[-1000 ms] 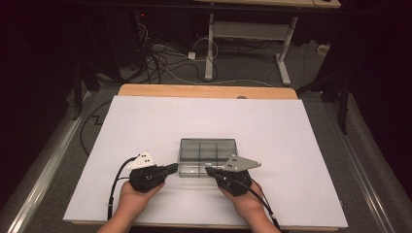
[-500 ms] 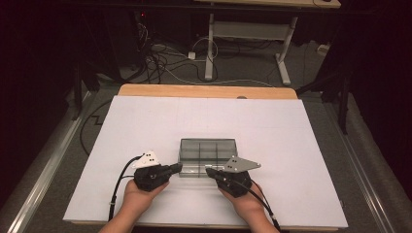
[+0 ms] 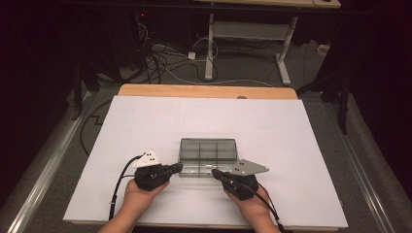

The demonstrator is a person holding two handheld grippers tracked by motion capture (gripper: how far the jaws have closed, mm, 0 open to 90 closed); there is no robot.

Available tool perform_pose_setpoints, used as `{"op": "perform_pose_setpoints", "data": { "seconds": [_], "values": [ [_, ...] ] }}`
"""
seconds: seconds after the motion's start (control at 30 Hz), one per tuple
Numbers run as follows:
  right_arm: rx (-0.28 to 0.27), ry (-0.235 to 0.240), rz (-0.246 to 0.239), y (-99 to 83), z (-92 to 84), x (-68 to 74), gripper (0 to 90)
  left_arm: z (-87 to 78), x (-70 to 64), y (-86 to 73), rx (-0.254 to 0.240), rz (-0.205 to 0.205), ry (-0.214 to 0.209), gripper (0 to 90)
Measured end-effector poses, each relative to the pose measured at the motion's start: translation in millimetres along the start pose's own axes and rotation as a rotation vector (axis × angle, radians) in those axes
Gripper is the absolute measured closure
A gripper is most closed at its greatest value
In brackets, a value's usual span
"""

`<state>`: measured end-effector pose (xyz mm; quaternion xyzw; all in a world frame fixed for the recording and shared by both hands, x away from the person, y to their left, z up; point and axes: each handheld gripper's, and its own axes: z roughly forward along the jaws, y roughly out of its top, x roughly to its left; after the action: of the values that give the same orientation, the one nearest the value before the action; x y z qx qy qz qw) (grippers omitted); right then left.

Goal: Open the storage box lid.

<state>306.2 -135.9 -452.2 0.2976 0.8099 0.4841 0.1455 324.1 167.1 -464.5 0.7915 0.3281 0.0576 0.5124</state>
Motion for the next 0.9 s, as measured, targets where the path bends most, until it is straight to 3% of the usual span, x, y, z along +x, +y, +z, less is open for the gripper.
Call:
{"op": "perform_pose_setpoints", "data": {
  "seconds": [0.5, 0.9],
  "values": [
    [-0.023, -0.058, 0.03, -9.3, -29.8, -12.1, 90.0, 3.7, 2.0, 4.5, -0.009, 0.019, -0.008, 87.6],
    [0.005, -0.095, 0.041, -15.8, -51.0, -23.0, 90.0, 1.1, 1.7, 13.5, -0.003, 0.02, -0.004, 87.6]
  ]
}}
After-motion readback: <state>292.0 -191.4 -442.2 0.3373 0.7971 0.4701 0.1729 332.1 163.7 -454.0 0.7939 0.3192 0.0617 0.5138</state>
